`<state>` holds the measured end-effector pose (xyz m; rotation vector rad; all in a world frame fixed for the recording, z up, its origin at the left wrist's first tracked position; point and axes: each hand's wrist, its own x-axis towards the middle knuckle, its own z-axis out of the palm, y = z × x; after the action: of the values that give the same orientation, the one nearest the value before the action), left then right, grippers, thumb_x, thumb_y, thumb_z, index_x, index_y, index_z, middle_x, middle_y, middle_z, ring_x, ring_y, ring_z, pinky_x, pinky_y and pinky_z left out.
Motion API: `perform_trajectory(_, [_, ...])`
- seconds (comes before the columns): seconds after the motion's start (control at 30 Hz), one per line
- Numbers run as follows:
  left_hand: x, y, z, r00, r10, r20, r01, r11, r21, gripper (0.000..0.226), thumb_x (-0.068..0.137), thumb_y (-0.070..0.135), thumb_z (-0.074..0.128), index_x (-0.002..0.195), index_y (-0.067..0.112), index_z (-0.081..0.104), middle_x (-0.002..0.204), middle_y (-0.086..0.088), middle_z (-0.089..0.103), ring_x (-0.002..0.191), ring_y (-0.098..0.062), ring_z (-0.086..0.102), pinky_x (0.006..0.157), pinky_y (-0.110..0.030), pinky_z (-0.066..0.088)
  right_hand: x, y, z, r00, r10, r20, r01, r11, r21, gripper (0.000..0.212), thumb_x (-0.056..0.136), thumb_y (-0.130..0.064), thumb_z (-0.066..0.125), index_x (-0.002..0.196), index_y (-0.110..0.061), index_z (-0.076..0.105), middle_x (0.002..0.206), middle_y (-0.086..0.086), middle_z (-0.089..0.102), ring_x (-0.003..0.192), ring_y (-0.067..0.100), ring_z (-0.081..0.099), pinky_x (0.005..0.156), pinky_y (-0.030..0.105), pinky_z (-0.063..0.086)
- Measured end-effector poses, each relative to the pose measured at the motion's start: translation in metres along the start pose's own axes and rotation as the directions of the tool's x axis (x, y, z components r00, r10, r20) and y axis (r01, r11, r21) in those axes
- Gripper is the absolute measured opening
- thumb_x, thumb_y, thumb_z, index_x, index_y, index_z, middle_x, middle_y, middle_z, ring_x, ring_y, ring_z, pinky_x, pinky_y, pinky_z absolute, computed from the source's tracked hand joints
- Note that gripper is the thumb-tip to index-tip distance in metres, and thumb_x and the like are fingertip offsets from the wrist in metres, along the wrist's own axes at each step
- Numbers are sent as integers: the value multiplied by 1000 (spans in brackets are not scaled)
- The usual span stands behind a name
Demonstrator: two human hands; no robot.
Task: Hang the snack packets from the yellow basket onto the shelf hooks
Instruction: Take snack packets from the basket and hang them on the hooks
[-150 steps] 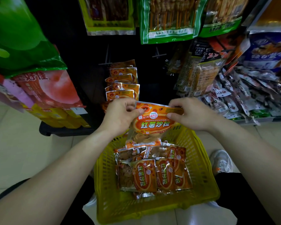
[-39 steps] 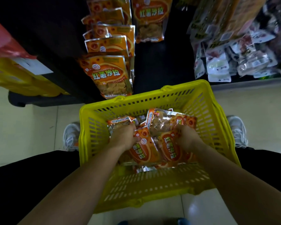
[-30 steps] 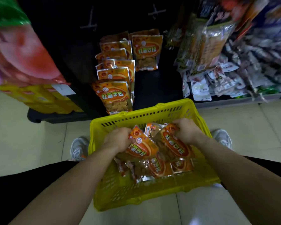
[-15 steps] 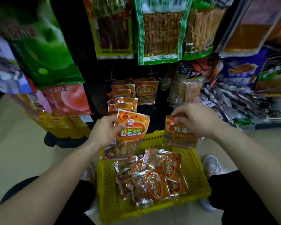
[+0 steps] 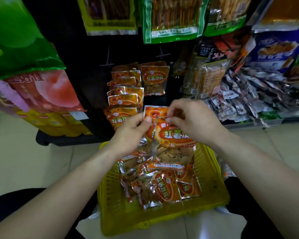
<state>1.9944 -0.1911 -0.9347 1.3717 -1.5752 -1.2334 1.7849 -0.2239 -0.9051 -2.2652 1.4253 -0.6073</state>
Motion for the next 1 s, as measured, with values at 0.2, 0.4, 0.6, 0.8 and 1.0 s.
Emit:
perform_trajectory(0.2, [8, -9, 1, 997, -8, 70, 3, 998, 65, 30, 84, 39, 77, 110, 41, 61, 102, 27, 72, 93, 7, 68, 72, -5, 48, 15, 5, 12, 993, 80, -89, -83, 996, -30, 21, 83, -51, 69, 88, -32, 62, 78, -11, 65, 76, 16, 61, 64, 36, 50])
perform_trajectory(0.4, [15, -16, -4, 999, -37, -38, 39, 998, 46, 30, 89, 18, 75, 115, 28, 65, 99, 14, 76, 88, -7, 73, 73, -23, 60, 17, 5, 20, 985, 121, -123, -130, 989, -65, 36, 81, -61, 66, 84, -31, 46, 67, -12, 56, 62, 10, 52, 50, 28, 34])
perform_trajectory(0.6, [9, -20, -16, 998, -43, -49, 47, 994, 95, 27, 92, 19, 71, 111, 37, 64, 104, 18, 74, 98, 1, 69, 77, -16, 56, 18, 19, 10, 993, 119, -18, -119, 993, 26, 39, 83, -55, 68, 109, -31, 52, 85, -14, 62, 84, 17, 57, 67, 37, 47])
perform_trajectory(0.8, [6, -22, -27, 997, -77, -21, 78, 995, 62, 24, 95, 21, 66, 118, 28, 64, 106, 15, 75, 100, -3, 70, 77, -19, 58, 20, 26, 3, 995, 81, 57, -83, 996, 32, 12, 93, -38, 60, 92, -29, 67, 92, -7, 64, 93, 20, 56, 80, 43, 48])
perform_trajectory(1.0, [5, -26, -29, 993, -115, 11, 114, 991, 64, 20, 99, 20, 61, 116, 30, 63, 101, 12, 77, 95, -7, 73, 80, -28, 58, 21, 26, 5, 988, 120, 95, -129, 986, 104, 10, 91, -33, 67, 83, -27, 64, 78, -12, 65, 75, 4, 61, 60, 22, 41])
